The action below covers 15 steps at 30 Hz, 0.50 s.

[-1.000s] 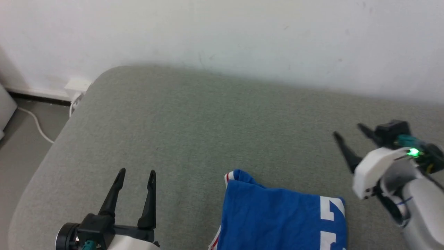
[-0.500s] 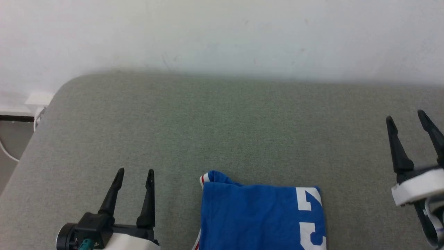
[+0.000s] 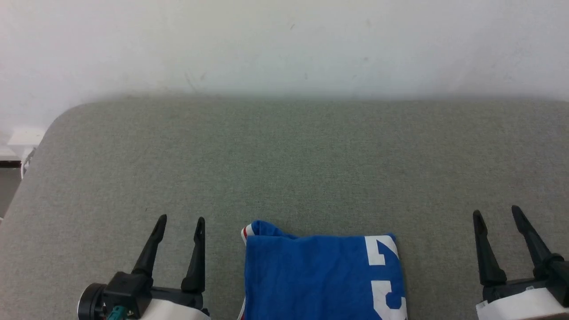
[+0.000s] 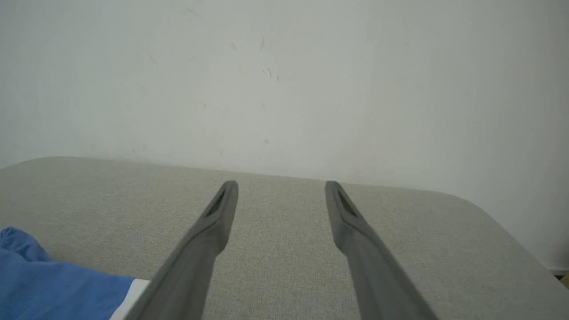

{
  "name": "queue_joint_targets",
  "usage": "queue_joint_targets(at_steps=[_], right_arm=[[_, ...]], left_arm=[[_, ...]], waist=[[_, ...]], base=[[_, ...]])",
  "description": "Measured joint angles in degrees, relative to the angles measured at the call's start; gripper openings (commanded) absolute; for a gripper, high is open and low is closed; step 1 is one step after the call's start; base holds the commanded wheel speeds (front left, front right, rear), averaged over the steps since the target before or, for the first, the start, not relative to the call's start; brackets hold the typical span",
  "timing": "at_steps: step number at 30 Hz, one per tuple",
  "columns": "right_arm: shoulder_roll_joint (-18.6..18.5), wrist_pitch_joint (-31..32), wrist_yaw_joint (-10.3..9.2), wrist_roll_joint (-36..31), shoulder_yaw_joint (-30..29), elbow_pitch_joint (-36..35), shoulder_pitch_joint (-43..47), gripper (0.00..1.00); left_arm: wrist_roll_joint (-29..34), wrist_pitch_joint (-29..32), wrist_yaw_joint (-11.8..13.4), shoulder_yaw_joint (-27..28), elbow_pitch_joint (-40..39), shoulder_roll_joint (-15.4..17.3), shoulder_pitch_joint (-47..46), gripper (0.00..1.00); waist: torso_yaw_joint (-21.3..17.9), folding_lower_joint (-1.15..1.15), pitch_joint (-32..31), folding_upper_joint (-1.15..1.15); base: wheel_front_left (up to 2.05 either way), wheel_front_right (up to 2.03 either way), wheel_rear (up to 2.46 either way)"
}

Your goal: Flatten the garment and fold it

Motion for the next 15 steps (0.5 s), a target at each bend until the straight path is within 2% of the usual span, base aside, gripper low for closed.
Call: queue_joint_targets(at_steps=[4,7,11,15], right_arm=[[-0.3,2.1,0.00,1.7,0.5,0.4,0.0,1.00],[-1.8,6.9,0.00,5.7,1.4,0.2,0.0,1.00],[-5.4,19.3,0.01,16.3,6.1,-1.1,0.0,1.00],[-8.5,33.0,-0.01,28.1,7.9,-2.4,0.4,1.00]], left_arm=[[0.0,0.0,0.0,-0.5,-0.9,0.0,0.0,1.00],[0.1,0.0,0.0,-1.0,-1.1,0.0,-0.1,1.00],[0.1,0.0,0.0,-1.2,-1.4,0.0,-0.8,1.00],[0.2,0.0,-0.1,-1.5,-1.2,0.0,-1.6,1.00]], waist=[[-0.3,0.00,0.6,0.00],[-0.3,0.00,1.4,0.00],[0.0,0.00,2.9,0.00],[0.5,0.00,4.5,0.00]], base=[[0.00,0.00,0.00],[0.00,0.00,0.00],[0.00,0.00,0.00],[0.00,0.00,0.00]])
